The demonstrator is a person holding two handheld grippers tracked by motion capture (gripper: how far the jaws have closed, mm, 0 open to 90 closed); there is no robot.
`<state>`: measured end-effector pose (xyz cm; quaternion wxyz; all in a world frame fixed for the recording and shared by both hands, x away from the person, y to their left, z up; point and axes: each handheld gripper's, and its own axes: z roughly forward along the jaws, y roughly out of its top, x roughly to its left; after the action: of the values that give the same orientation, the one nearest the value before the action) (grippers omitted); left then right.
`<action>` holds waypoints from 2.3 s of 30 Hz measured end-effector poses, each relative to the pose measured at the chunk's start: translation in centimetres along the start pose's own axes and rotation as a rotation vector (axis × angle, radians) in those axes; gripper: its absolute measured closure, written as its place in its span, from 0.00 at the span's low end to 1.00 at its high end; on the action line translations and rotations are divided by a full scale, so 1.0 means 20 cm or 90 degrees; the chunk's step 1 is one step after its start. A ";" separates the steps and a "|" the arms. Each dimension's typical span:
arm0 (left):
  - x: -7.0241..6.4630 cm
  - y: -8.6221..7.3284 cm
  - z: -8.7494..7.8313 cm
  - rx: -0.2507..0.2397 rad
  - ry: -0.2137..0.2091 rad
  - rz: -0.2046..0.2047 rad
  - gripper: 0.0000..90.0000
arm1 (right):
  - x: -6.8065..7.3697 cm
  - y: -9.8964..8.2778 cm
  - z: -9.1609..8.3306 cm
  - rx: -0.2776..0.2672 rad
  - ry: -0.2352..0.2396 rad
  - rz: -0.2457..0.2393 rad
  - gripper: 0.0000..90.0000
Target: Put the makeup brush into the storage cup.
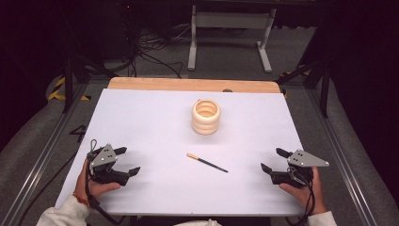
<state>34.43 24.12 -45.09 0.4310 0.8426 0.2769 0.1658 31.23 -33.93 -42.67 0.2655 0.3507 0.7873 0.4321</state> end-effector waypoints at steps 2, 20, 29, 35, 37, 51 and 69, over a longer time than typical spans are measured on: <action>0.00 0.00 0.00 0.003 -0.004 0.003 0.14 | 0.00 0.00 0.00 0.001 -0.003 0.001 0.21; -0.01 0.01 0.02 0.017 -0.019 0.009 0.16 | 0.00 0.01 0.00 0.015 0.000 0.009 0.24; -0.01 0.01 0.03 0.020 -0.024 0.007 0.16 | 0.01 0.04 0.01 0.023 0.022 0.023 0.33; -0.01 0.01 0.03 0.021 -0.024 0.006 0.17 | 0.04 0.10 0.05 0.038 0.045 0.009 0.50; -0.01 0.01 0.03 0.021 -0.024 0.006 0.17 | 0.06 0.11 0.07 0.045 0.056 0.002 0.55; -0.01 0.01 0.04 0.023 -0.027 0.006 0.18 | 0.21 0.22 0.26 0.085 0.127 -0.025 0.99; -0.02 0.01 0.04 0.025 -0.034 0.009 0.19 | 0.39 0.22 0.49 0.187 0.174 -0.056 1.00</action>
<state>34.65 23.31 -45.41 0.4203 0.8571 0.2626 0.1408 34.95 -21.27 -44.56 0.1205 0.2890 0.8850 0.3446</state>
